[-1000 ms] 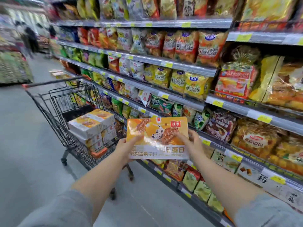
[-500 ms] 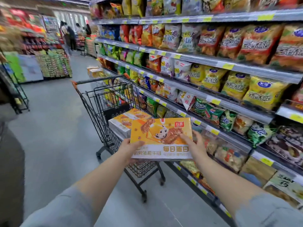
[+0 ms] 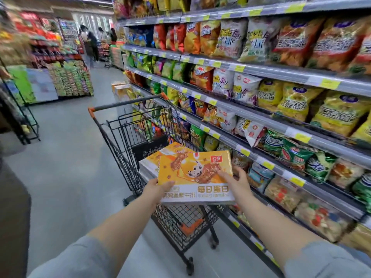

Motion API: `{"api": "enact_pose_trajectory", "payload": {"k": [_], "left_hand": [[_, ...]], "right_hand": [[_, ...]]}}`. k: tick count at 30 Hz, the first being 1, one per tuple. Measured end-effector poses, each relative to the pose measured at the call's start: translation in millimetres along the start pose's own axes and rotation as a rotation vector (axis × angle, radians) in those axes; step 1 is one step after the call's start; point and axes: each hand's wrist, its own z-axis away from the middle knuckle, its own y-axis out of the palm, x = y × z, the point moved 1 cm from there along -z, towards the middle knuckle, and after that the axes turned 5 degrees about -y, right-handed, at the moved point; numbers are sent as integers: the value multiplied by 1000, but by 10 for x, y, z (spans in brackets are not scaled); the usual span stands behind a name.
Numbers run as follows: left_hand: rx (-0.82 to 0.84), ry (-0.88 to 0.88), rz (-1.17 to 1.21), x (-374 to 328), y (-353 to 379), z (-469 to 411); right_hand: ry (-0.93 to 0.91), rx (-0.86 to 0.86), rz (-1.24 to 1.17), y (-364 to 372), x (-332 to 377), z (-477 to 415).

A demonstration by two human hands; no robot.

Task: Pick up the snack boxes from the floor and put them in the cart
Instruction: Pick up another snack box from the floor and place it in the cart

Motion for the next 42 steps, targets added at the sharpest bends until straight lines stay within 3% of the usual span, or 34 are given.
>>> {"api": "enact_pose_trajectory", "payload": {"k": [8, 21, 32, 42], "left_hand": [[-56, -52, -144, -647, -107, -784], [65, -135, -272, -1091, -256, -2848], [181, -109, -456, -1827, -76, -4032], [175, -197, -645, -1963, 47, -4763]], "right_hand": [[64, 14, 16, 472, 81, -916], [286, -72, 49, 1202, -209, -2110], [481, -284, -104, 1834, -349, -3140], [565, -162, -103, 1956, -409, -3415]]}}
